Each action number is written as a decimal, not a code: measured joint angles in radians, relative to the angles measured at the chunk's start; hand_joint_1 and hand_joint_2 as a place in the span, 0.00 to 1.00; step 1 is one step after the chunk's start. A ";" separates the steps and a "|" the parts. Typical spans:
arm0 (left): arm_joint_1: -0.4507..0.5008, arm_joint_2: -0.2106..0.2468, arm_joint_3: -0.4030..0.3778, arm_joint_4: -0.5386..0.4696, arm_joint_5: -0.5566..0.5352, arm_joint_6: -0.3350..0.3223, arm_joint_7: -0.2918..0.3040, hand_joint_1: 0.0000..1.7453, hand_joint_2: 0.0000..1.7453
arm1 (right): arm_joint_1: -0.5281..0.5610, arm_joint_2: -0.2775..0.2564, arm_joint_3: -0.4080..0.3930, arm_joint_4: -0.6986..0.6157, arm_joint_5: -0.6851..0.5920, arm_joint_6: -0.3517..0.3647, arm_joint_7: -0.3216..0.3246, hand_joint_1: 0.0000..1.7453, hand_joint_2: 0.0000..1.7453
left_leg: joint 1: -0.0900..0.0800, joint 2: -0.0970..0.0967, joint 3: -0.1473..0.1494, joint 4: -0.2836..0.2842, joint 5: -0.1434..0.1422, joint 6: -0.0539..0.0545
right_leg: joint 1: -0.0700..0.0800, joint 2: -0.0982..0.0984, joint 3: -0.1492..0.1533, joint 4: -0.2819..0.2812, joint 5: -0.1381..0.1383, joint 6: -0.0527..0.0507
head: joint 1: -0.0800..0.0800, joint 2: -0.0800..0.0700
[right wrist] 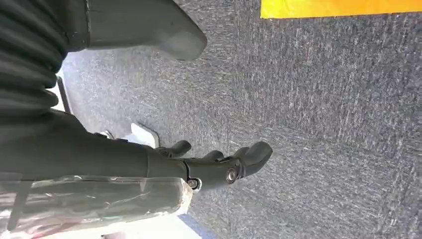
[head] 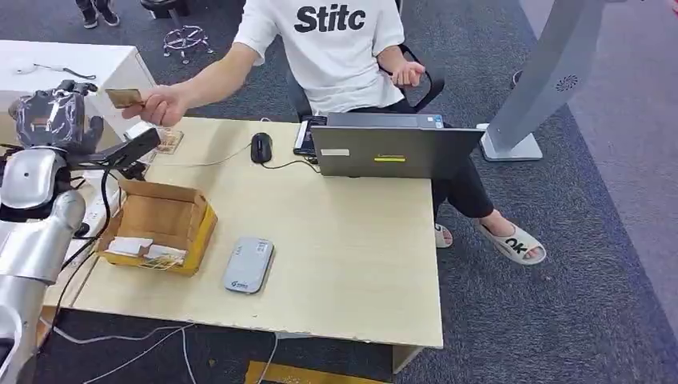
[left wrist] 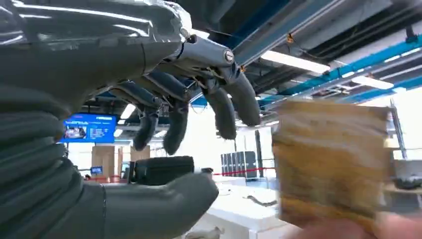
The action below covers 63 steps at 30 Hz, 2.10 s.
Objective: Pass the card to the sensor for recognition and then transmit it.
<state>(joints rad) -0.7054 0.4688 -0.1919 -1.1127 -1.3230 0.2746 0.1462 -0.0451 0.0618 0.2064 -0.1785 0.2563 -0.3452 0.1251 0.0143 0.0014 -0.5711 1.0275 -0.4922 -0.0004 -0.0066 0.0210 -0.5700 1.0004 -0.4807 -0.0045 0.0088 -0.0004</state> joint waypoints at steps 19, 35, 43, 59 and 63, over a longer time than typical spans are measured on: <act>0.619 -0.001 0.192 -0.583 0.272 -0.093 -0.127 0.00 1.00 | 0.020 0.004 -0.031 0.000 -0.038 -0.018 0.007 0.00 1.00 | 0.000 0.002 0.001 -0.001 -0.003 -0.001 | 0.000 0.001 0.000 0.000 -0.002 -0.001 | 0.000 0.000; 0.894 0.068 0.273 -0.830 0.172 -0.198 -0.097 0.00 1.00 | 0.024 0.015 -0.063 0.000 -0.056 -0.026 0.005 0.00 1.00 | 0.001 -0.001 0.000 -0.001 -0.003 -0.001 | 0.000 -0.003 0.001 0.000 -0.004 -0.001 | 0.000 0.000; 0.946 0.158 0.296 -0.890 0.171 -0.326 -0.073 0.00 1.00 | 0.024 0.030 -0.085 0.000 -0.055 -0.027 0.013 0.00 1.00 | 0.001 -0.003 0.000 -0.001 -0.002 -0.001 | 0.000 -0.005 0.001 0.000 -0.004 -0.001 | 0.000 0.000; 0.924 0.101 0.256 -0.726 0.098 -0.303 -0.009 0.00 1.00 | 0.022 0.037 -0.085 0.000 -0.034 -0.017 0.024 0.00 1.00 | 0.001 -0.003 0.001 -0.001 -0.002 -0.001 | 0.000 -0.005 0.001 0.000 -0.004 -0.001 | 0.000 0.000; 0.899 0.061 0.245 -0.643 0.084 -0.249 -0.010 0.00 1.00 | 0.020 0.038 -0.085 0.000 -0.016 -0.012 0.025 0.00 1.00 | 0.001 -0.003 0.001 -0.001 -0.002 -0.001 | 0.000 -0.005 0.001 0.000 -0.004 -0.001 | 0.000 0.000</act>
<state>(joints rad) 0.1935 0.5299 0.0530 -1.7560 -1.2394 0.0251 0.1362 -0.0250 0.0996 0.1209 -0.1781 0.2407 -0.3571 0.1503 0.0151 -0.0014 -0.5706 1.0266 -0.4945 -0.0017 -0.0065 0.0164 -0.5687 1.0006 -0.4844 -0.0059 0.0088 -0.0004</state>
